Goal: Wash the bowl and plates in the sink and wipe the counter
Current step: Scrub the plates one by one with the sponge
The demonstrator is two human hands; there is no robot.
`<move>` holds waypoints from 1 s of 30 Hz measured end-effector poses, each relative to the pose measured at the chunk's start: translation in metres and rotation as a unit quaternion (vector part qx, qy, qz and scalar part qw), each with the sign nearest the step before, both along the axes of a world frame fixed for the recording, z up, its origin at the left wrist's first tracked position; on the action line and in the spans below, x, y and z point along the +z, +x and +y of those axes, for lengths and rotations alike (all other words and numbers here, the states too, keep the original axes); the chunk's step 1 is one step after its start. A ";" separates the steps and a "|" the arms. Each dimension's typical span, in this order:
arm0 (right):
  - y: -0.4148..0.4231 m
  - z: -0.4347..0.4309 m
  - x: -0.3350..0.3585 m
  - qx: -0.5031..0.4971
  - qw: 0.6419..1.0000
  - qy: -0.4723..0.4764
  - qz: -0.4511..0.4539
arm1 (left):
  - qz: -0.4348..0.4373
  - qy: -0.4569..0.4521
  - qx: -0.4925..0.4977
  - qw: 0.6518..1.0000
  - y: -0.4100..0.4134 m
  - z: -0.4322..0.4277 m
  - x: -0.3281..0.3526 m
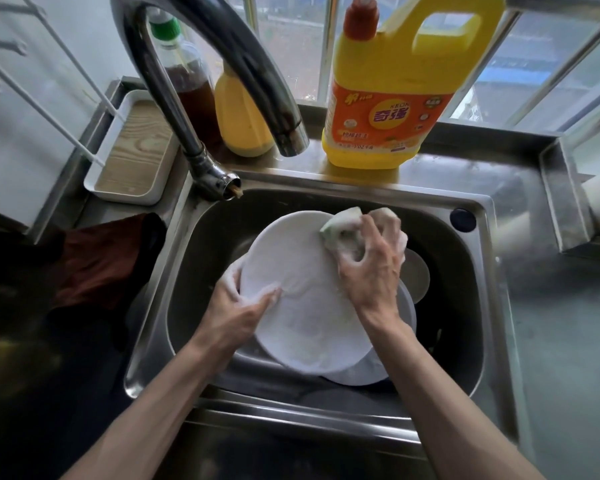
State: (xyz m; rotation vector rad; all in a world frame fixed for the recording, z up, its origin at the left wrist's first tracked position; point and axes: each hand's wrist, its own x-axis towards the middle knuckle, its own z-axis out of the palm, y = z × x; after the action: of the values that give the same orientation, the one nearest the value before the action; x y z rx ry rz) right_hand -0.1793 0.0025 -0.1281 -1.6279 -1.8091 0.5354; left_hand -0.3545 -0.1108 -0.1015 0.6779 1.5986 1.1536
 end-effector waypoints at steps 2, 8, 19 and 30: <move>0.005 0.001 0.001 0.001 0.999 -0.028 0.037 | -0.014 -0.006 0.000 1.000 0.002 -0.002 -0.001; 0.009 0.014 0.011 0.127 0.990 -0.053 0.041 | -0.044 -0.055 -0.124 0.990 -0.009 0.009 0.000; -0.024 -0.010 0.019 0.027 0.997 0.059 -0.043 | -0.032 0.012 0.001 0.999 -0.006 0.024 0.025; -0.029 -0.010 0.016 0.167 0.981 0.055 -0.080 | 0.002 0.002 -0.047 0.999 0.004 0.014 0.007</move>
State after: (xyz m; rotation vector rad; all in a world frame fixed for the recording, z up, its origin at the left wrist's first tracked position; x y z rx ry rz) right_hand -0.2079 -0.0070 -0.1122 -1.3328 -2.2103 0.4481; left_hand -0.3500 -0.0966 -0.0949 0.7499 1.5508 1.0866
